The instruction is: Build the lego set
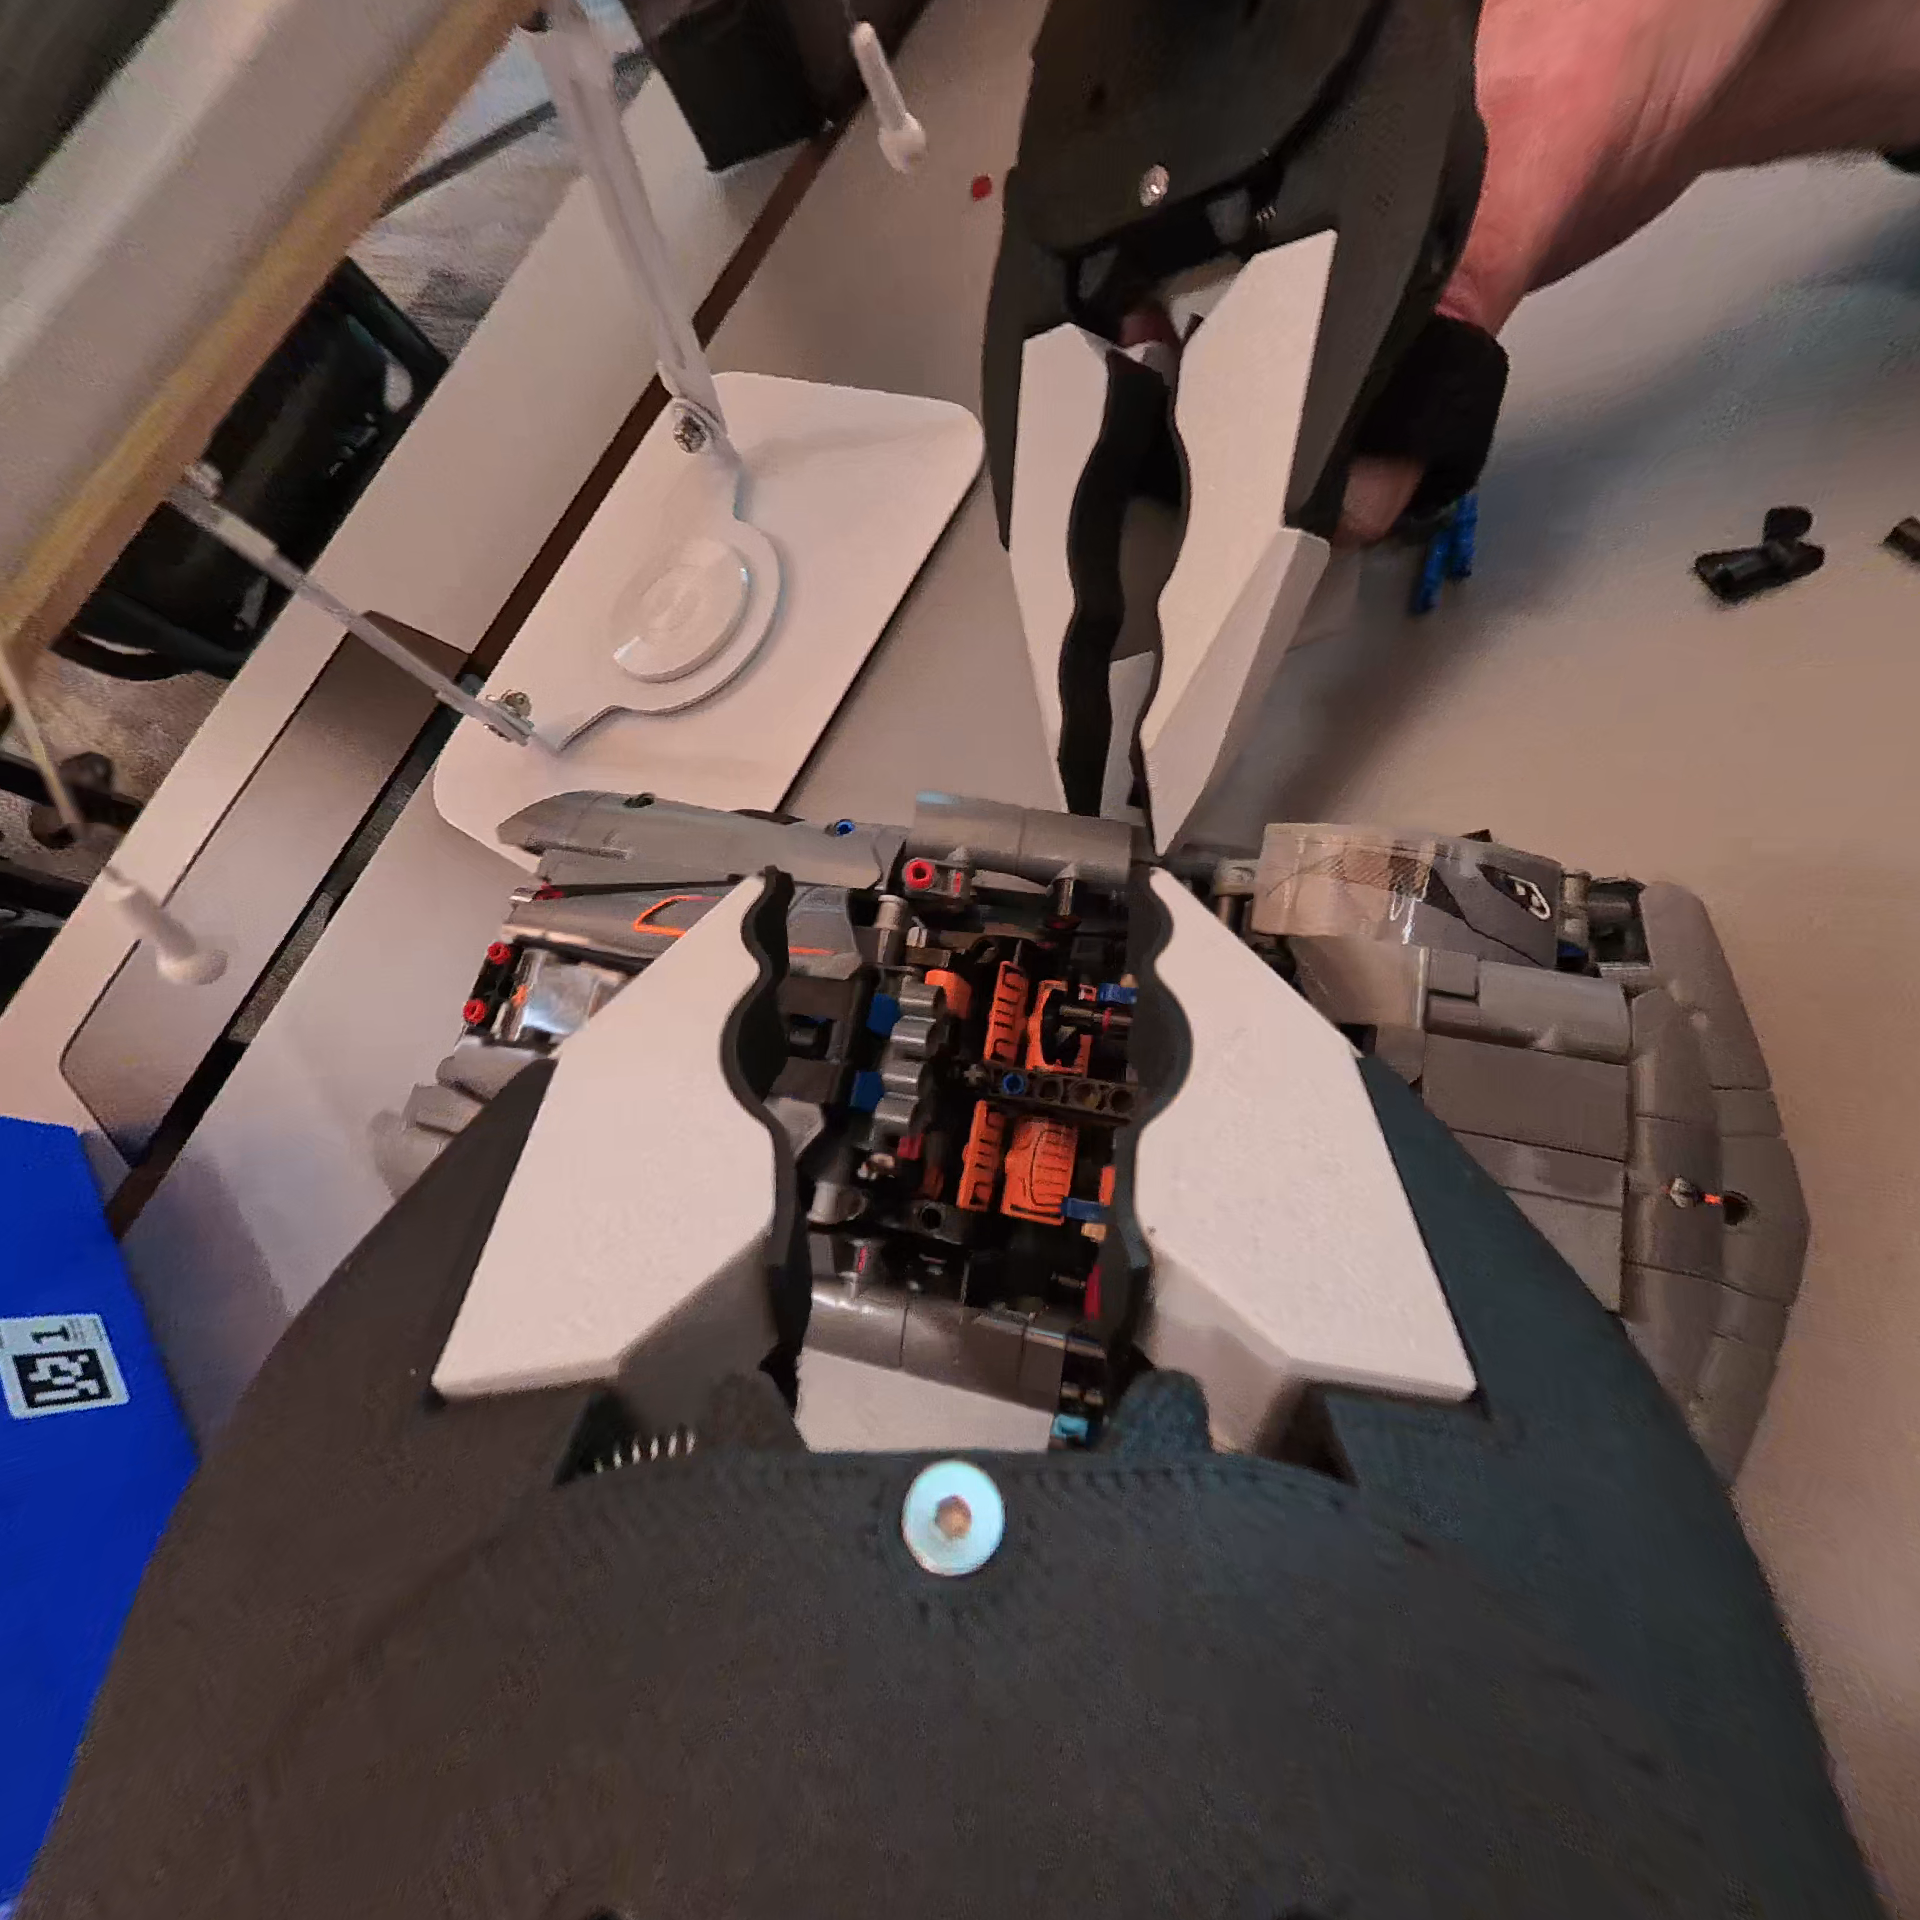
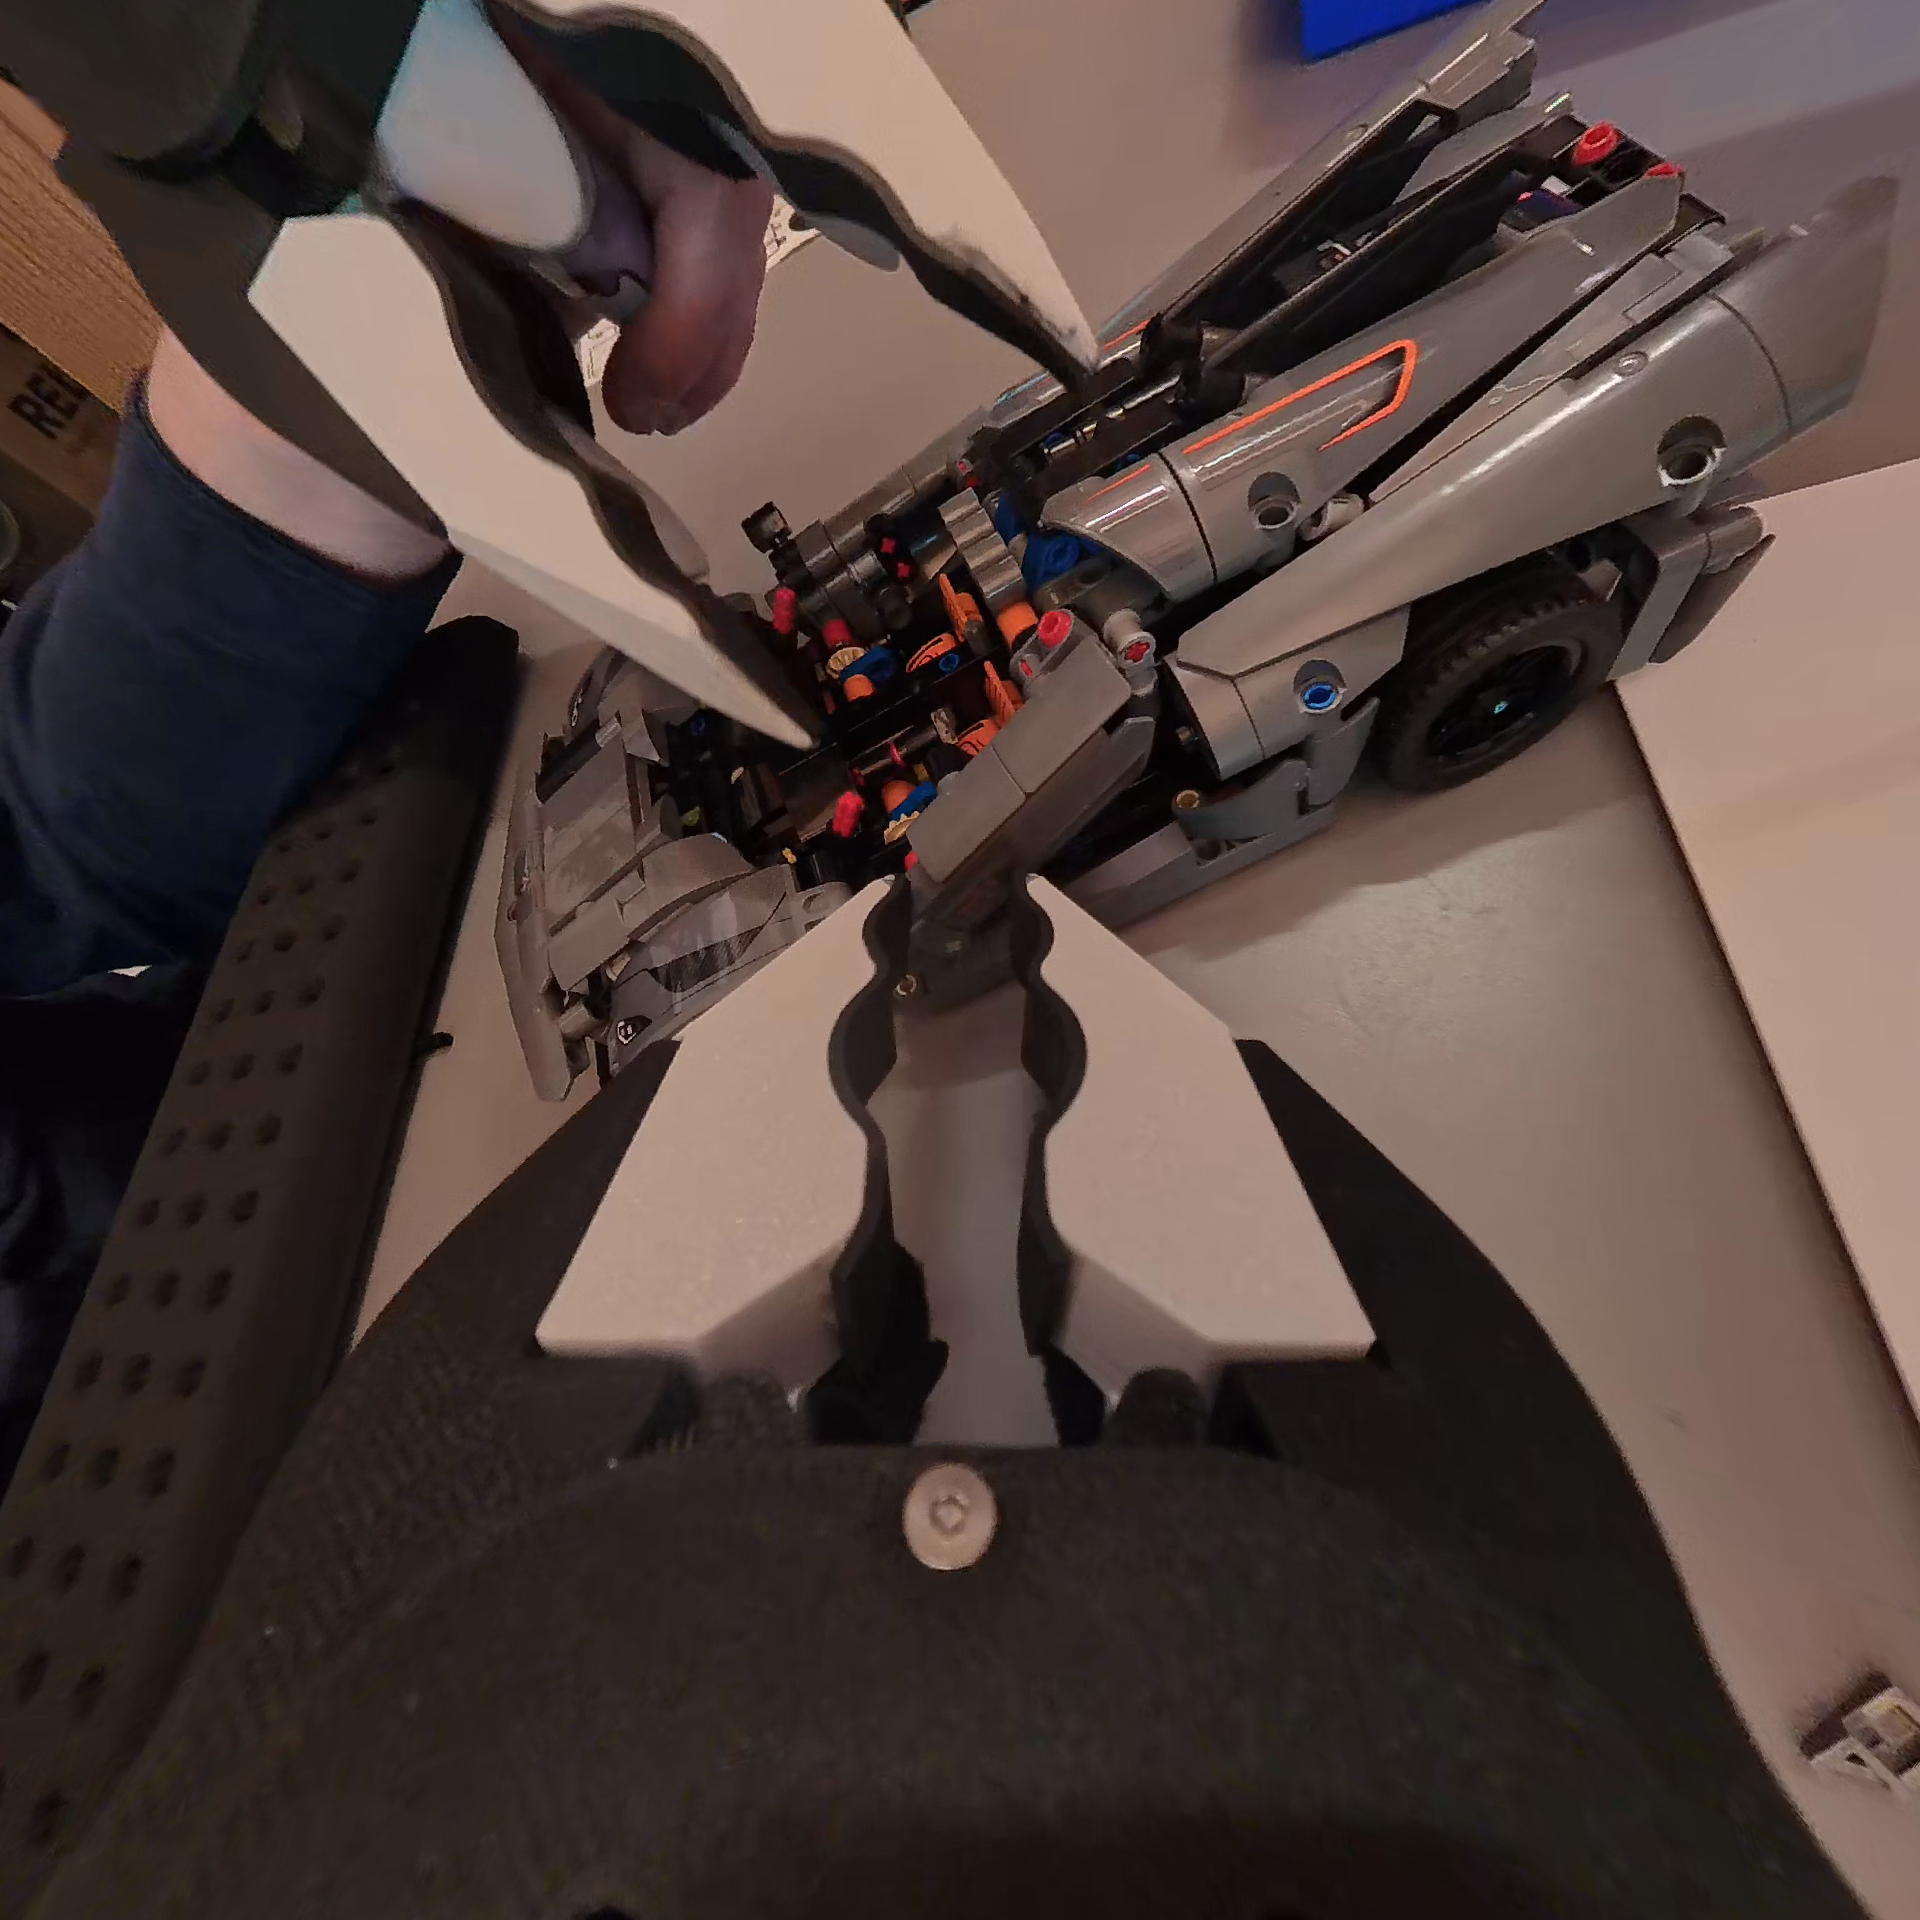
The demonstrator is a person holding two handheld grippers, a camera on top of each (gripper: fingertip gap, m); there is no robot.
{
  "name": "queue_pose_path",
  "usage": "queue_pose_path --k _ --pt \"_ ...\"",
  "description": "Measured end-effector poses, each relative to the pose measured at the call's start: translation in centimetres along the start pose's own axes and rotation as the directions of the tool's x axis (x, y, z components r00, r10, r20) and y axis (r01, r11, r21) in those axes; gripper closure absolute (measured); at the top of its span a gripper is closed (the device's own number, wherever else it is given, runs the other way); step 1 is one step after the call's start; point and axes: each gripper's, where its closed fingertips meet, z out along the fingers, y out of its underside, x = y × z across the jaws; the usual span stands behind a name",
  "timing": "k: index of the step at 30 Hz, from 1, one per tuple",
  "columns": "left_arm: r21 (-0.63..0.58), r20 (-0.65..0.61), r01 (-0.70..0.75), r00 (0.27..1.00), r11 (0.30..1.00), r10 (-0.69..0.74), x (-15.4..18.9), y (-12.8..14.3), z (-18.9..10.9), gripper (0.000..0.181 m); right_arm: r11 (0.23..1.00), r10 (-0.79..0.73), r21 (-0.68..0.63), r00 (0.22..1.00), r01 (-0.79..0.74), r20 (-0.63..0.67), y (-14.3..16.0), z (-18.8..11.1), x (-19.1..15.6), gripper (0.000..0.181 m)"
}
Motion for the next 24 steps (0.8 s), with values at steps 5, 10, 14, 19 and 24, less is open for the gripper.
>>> queue_pose_path --k 5,10,14,19,24 --pt "-0.076 0.000 -0.078 0.997 0.994 0.078 0.9 0.4 1.6 0.117 1.000 -0.001 0.002 1.000 0.001 0.006 0.0 0.0 0.0 0.164" --pt "-0.117 -0.001 -0.099 0.995 0.988 0.099 1.2 0.9 2.4 0.124 1.000 -0.005 0.001 1.000 0.005 0.008 0.0 -0.1 -0.1 0.165" --pt "-0.111 -0.007 -0.104 0.995 0.988 0.104 1.3 0.9 2.4 0.129 1.000 -0.006 0.002 1.000 0.006 0.008 0.0 -0.1 0.0 0.166" --pt "-0.110 -0.011 -0.112 0.994 0.988 0.111 1.4 0.8 2.4 0.133 1.000 -0.010 0.003 1.000 0.010 0.009 -0.1 -0.2 0.0 0.166" --pt "-0.100 -0.026 -0.105 0.994 0.989 0.103 1.5 0.8 2.3 0.133 1.000 -0.012 0.002 1.000 0.012 0.014 -0.1 -0.2 -0.1 0.166"
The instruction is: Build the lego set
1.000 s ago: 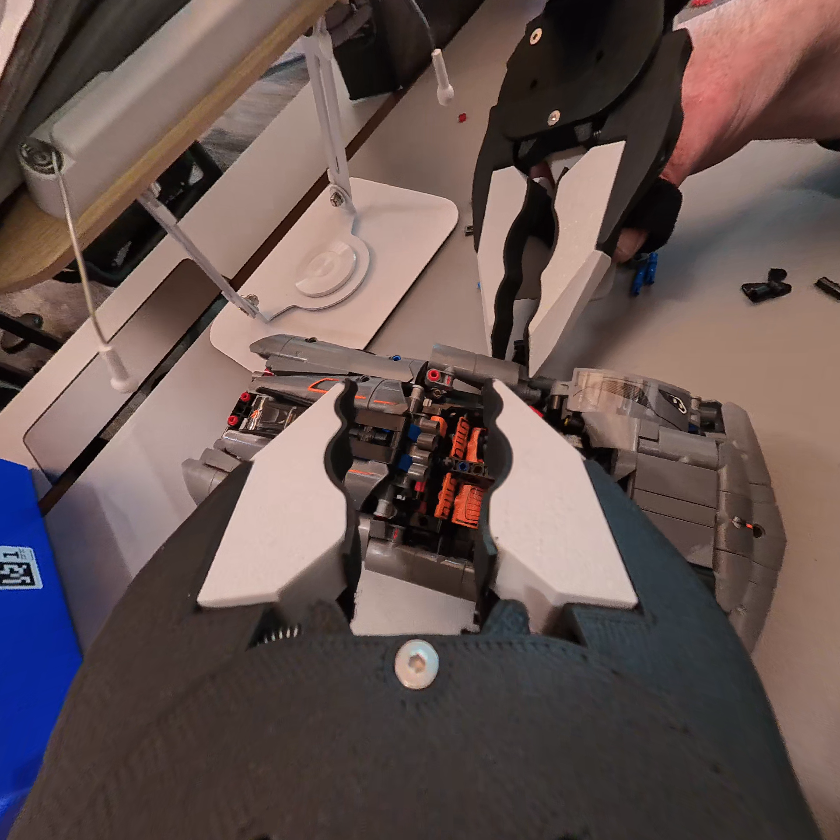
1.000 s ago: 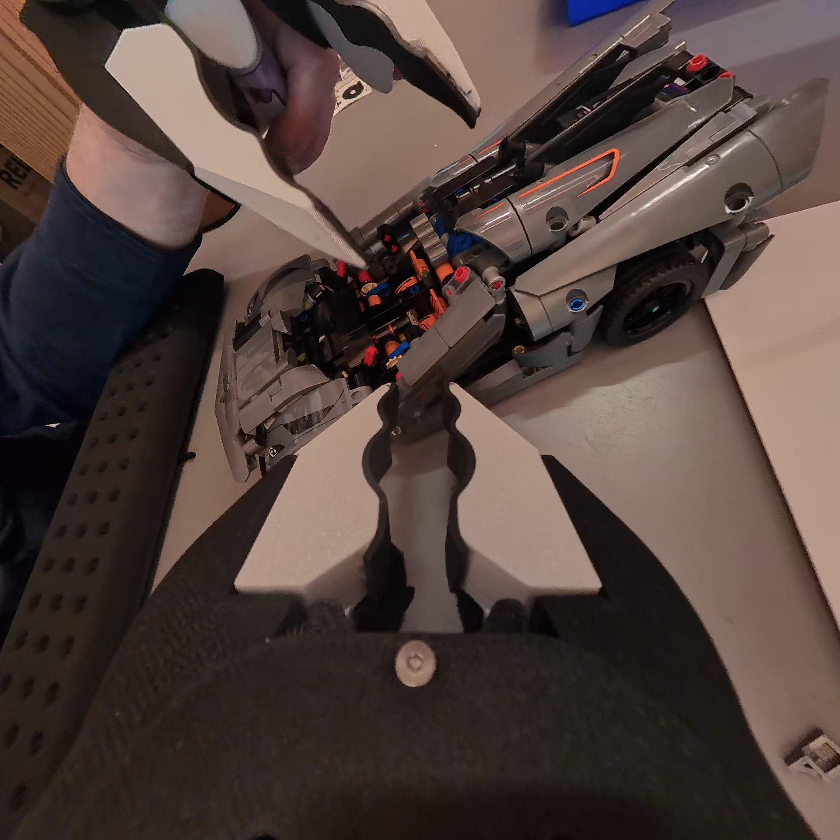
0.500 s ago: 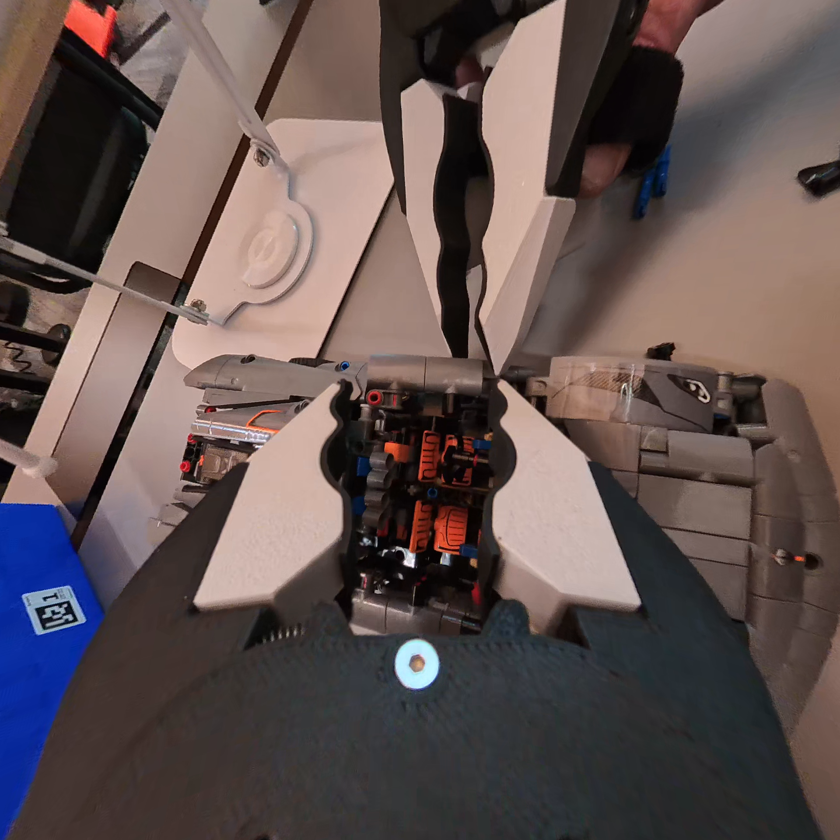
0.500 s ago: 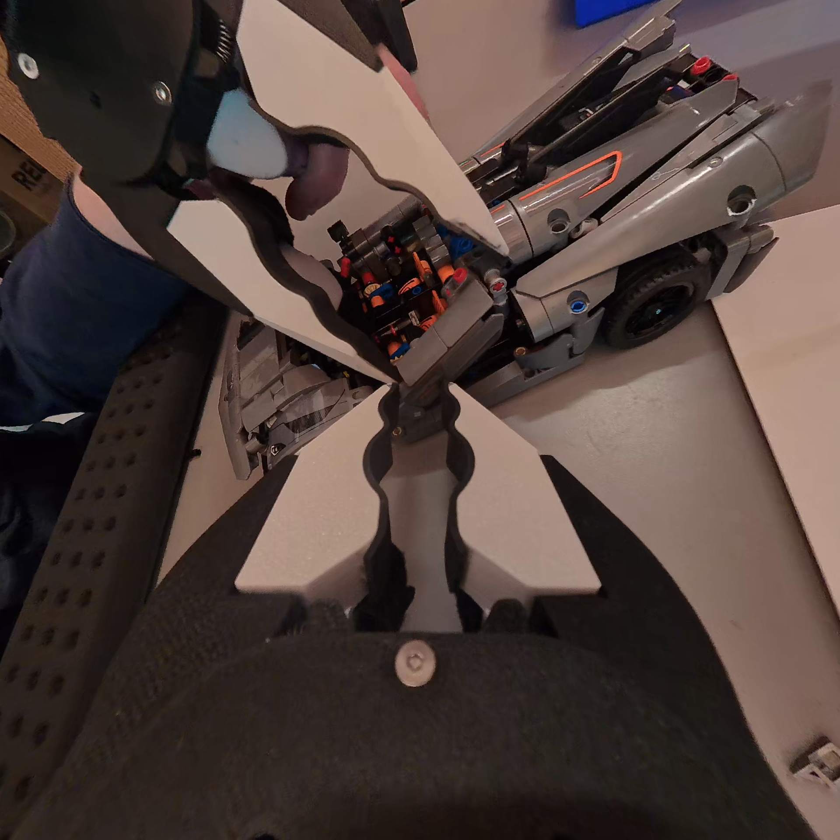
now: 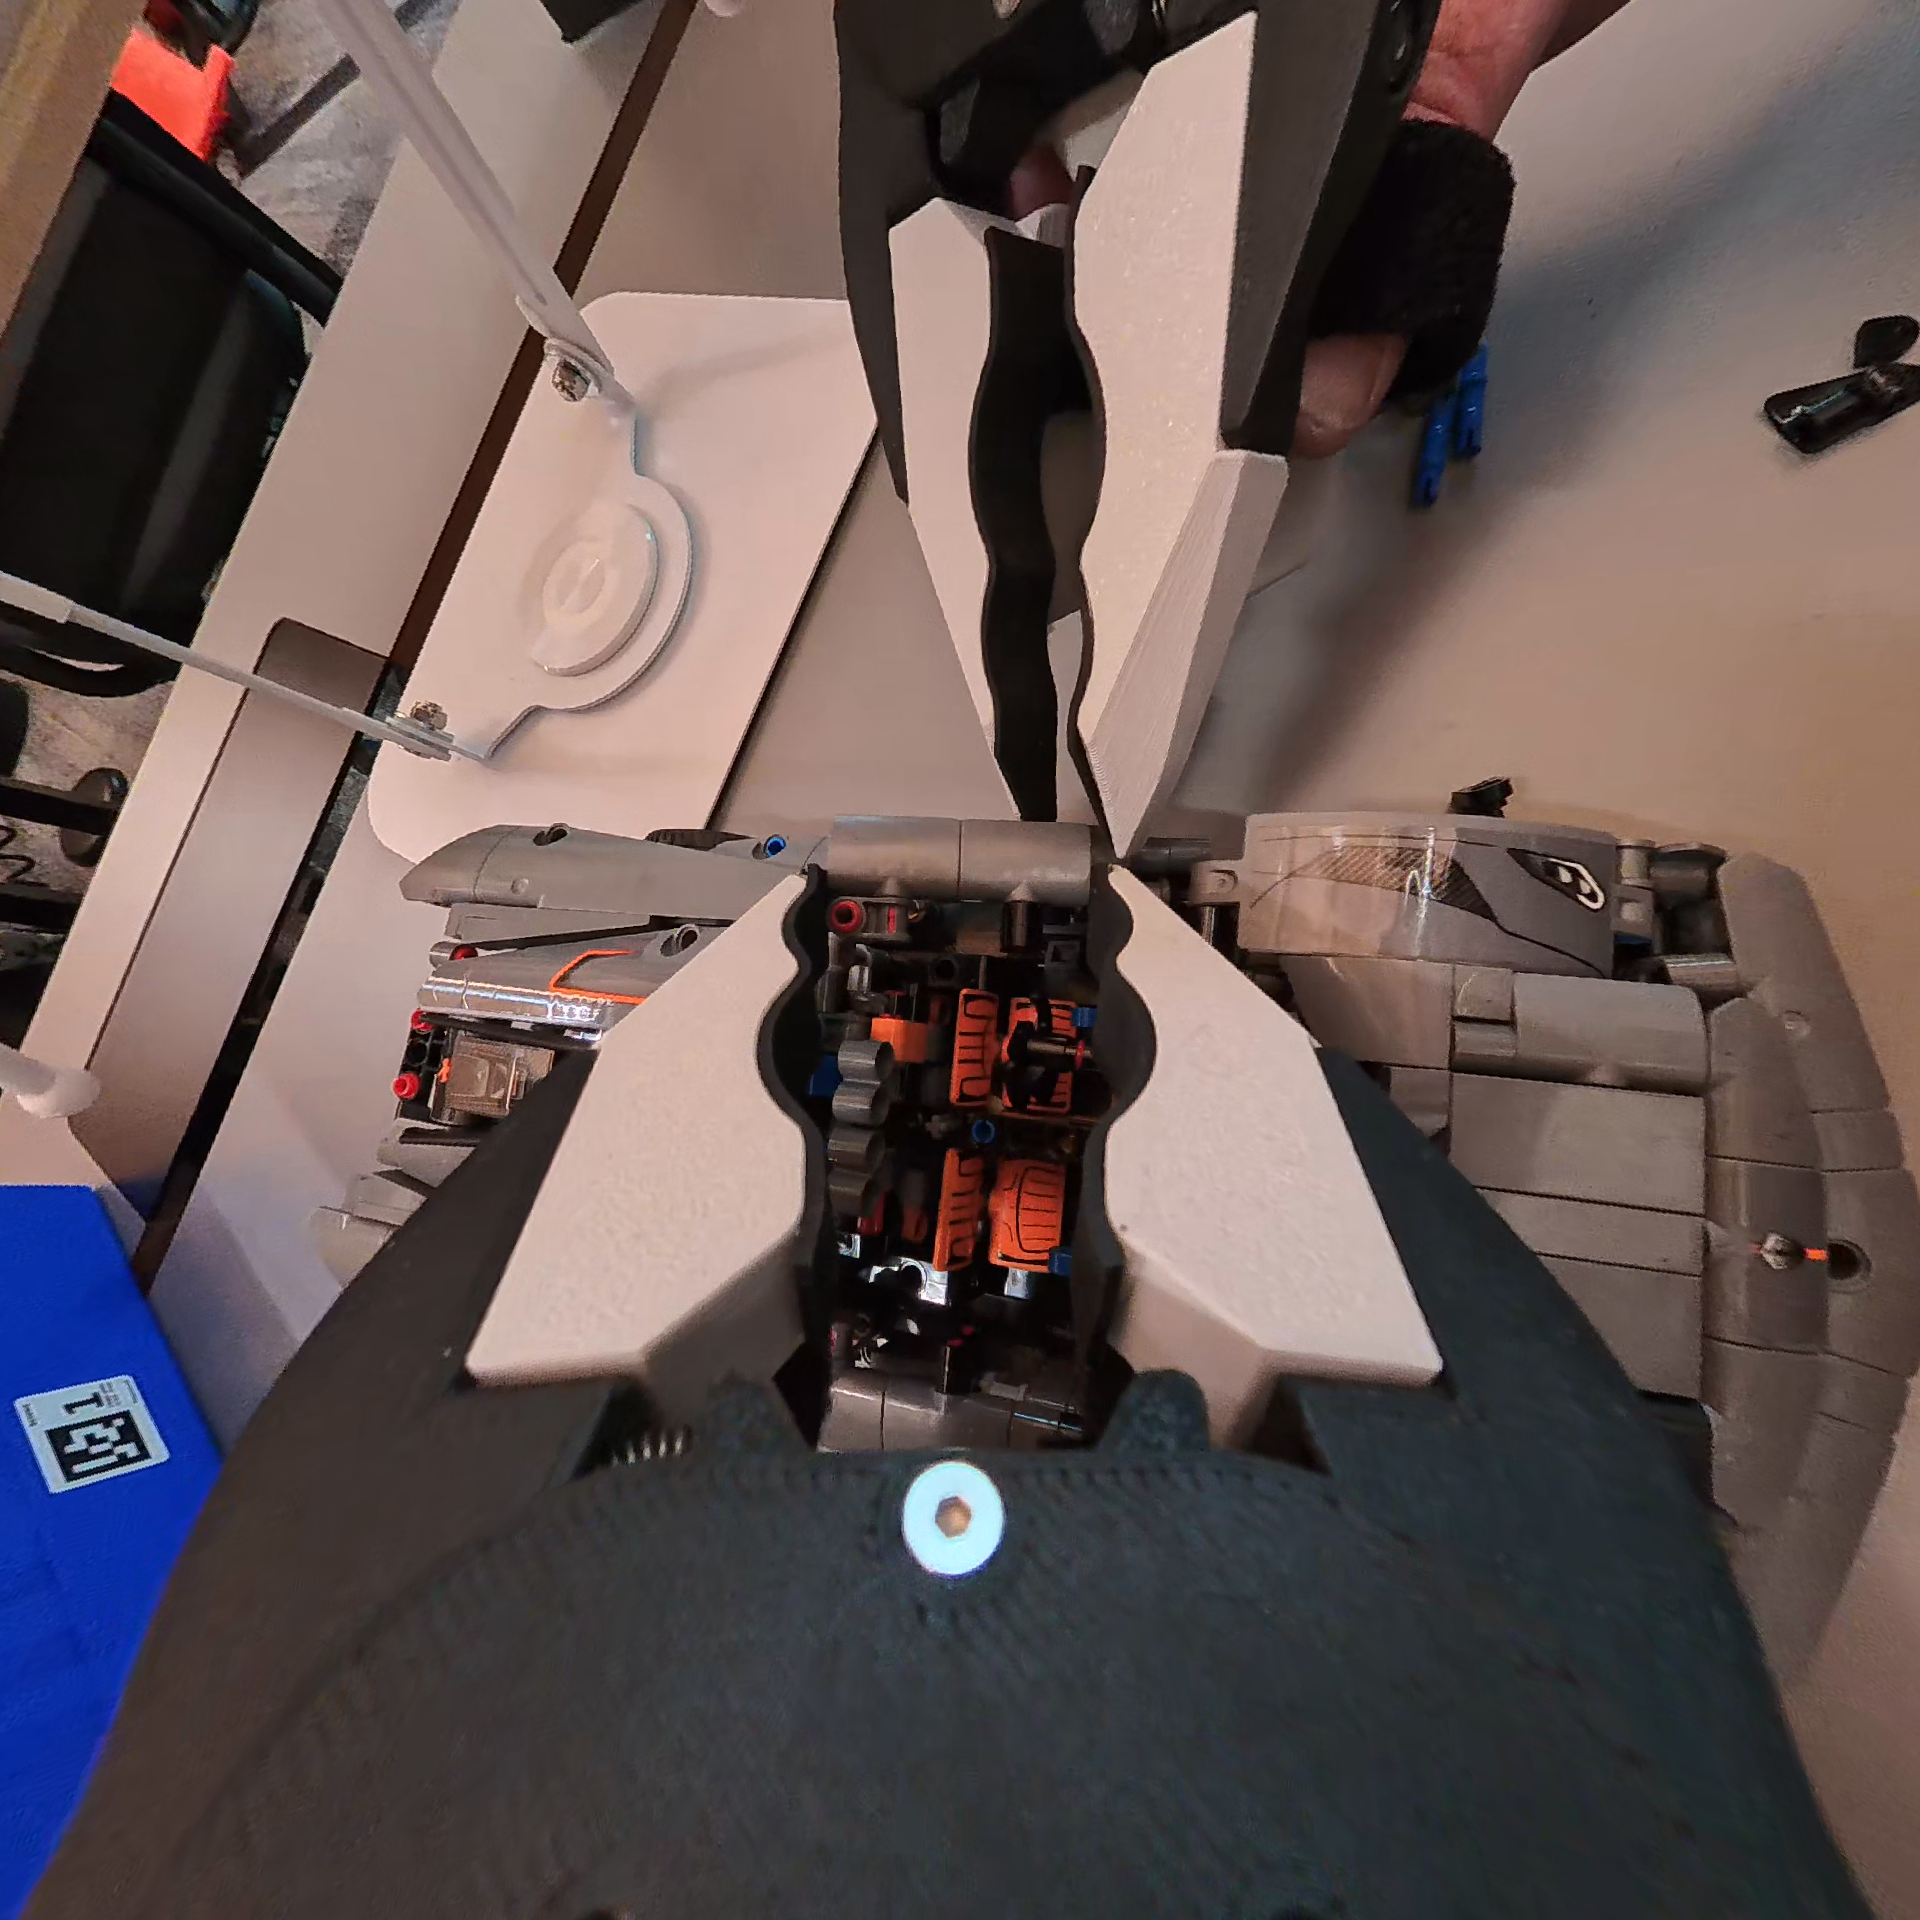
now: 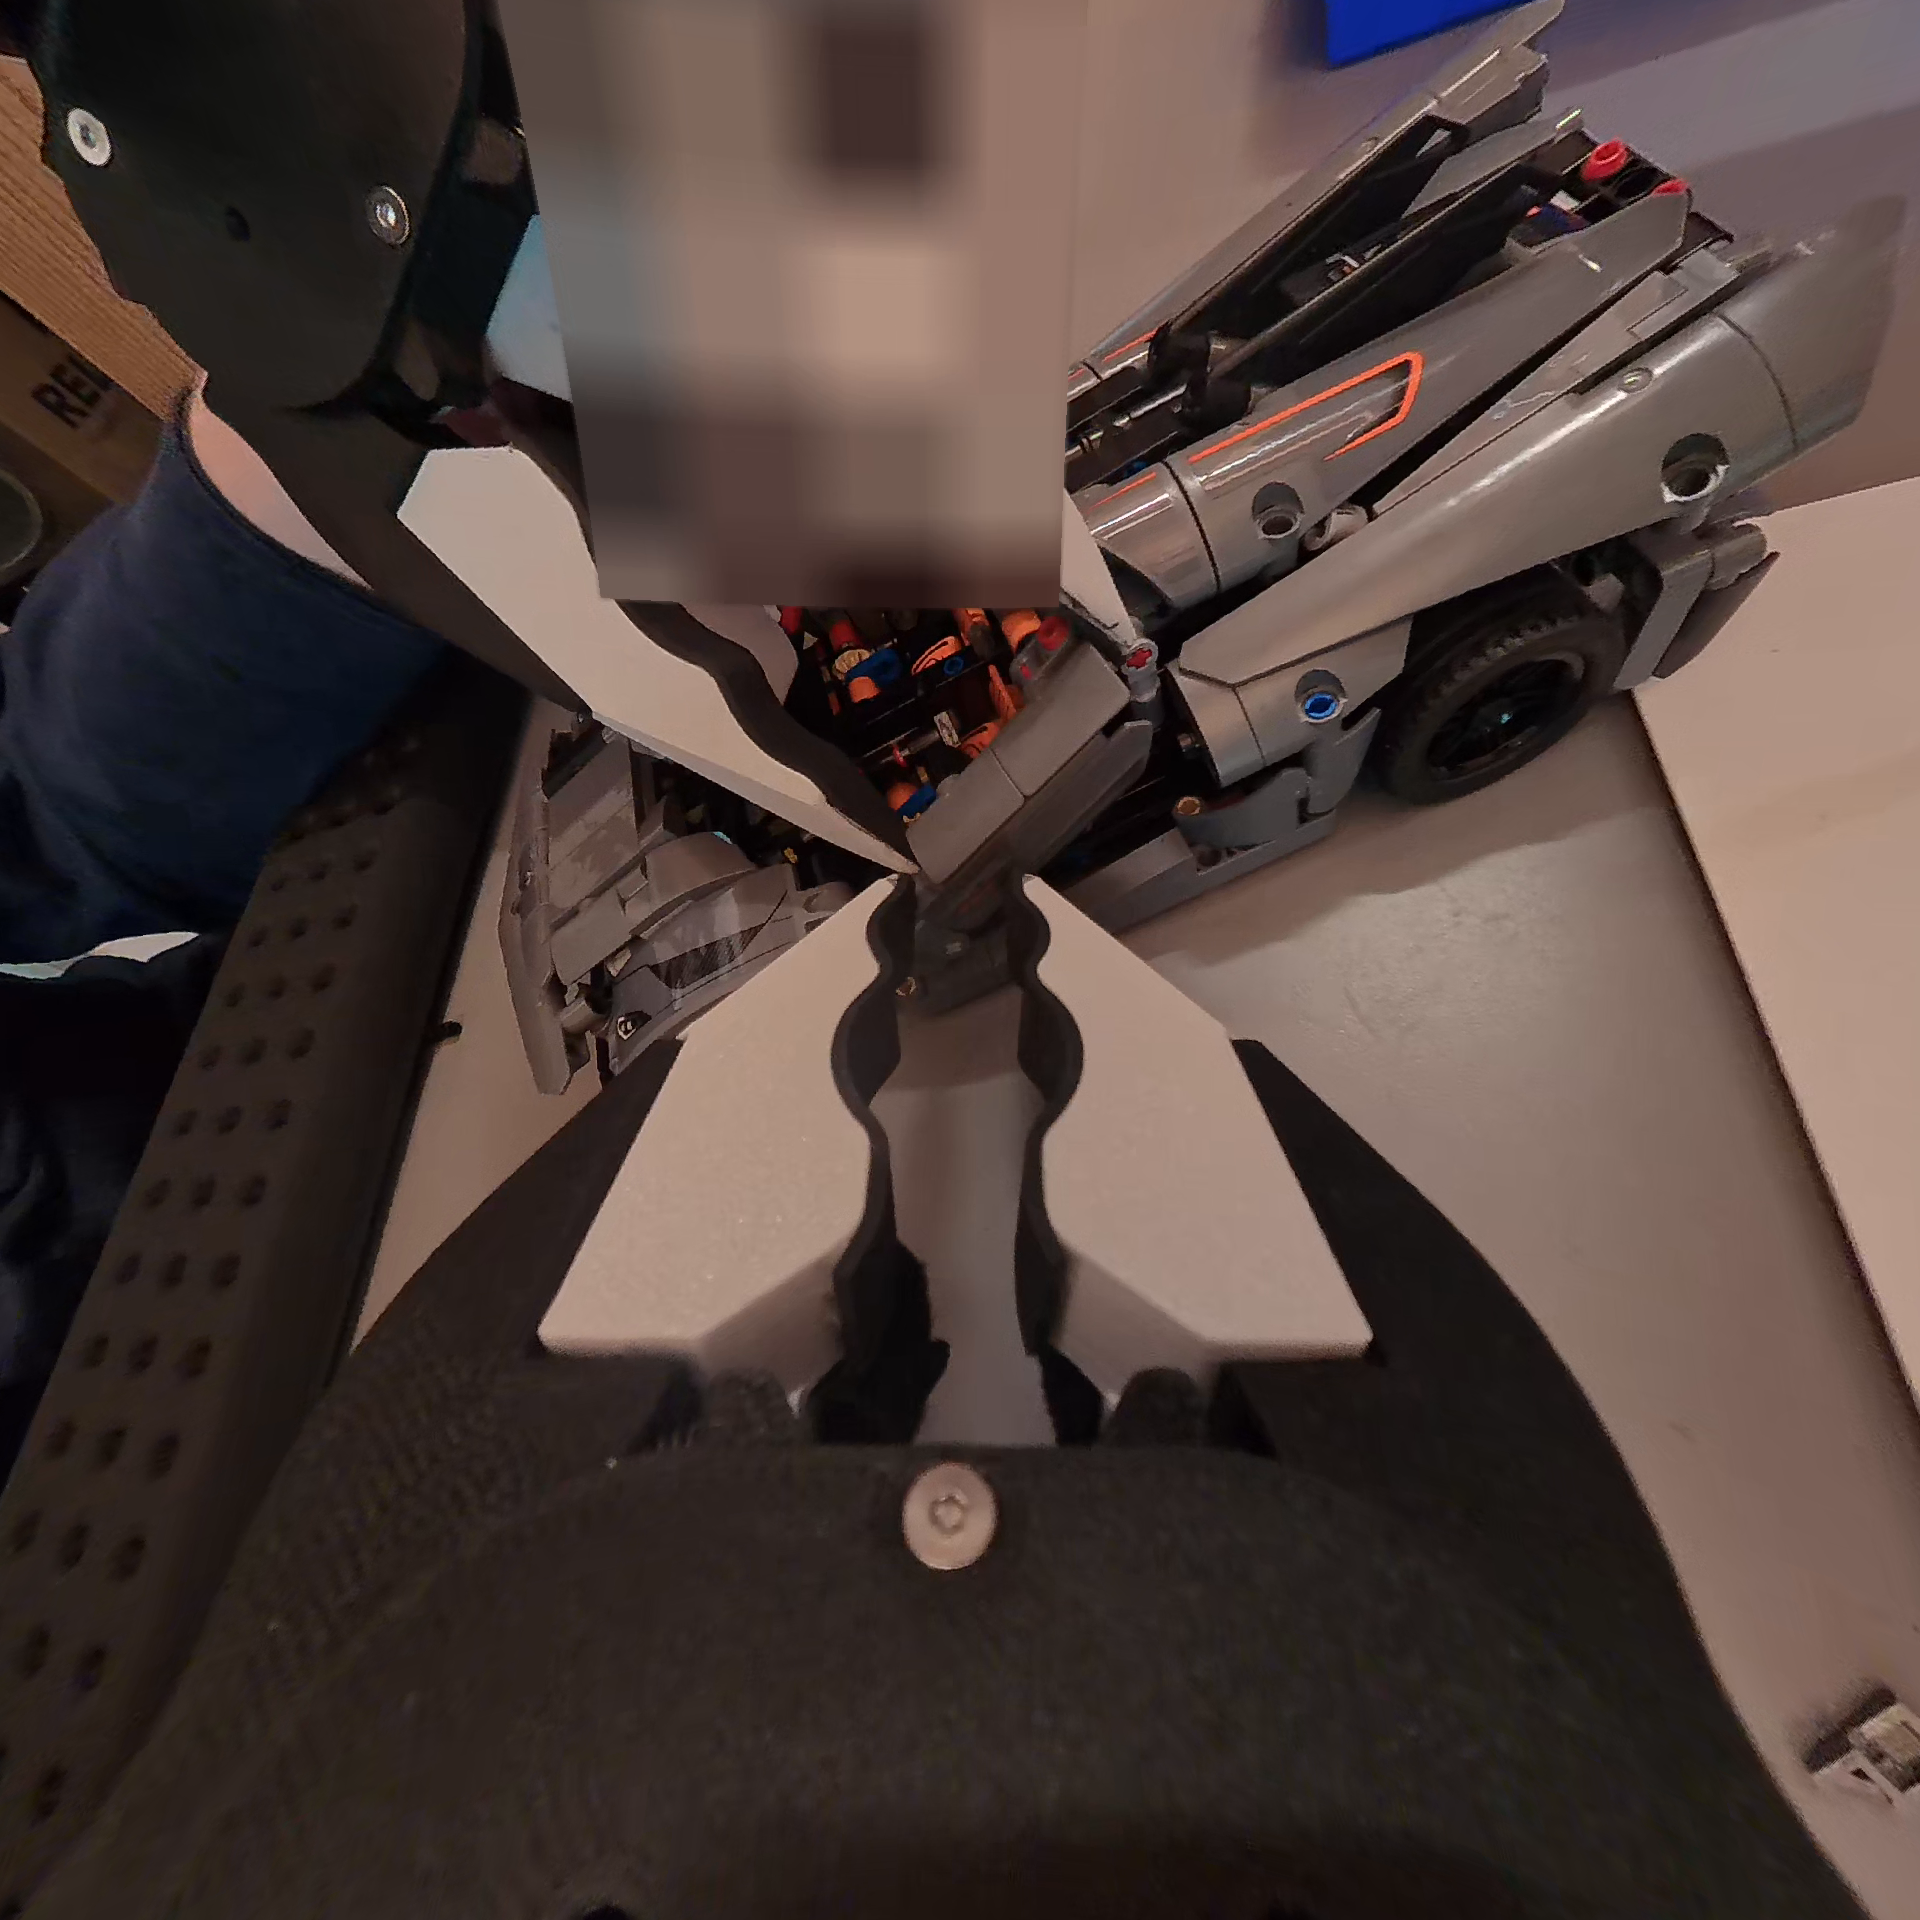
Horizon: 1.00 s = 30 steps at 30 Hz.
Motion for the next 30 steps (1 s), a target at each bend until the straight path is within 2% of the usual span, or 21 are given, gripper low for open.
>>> queue_pose_path --k 20,30 --pt "0.012 -0.050 0.064 0.997 0.998 -0.063 -0.02 0.12 -0.16 0.134 1.000 -0.025 0.007 1.000 0.025 0.000 -0.14 0.00 -0.12 0.167" --pt "-0.020 0.007 -0.020 1.000 1.000 0.020 -0.03 -0.05 -0.28 0.135 0.999 -0.035 0.004 0.999 0.035 -0.010 -0.12 -0.01 -0.09 0.168"
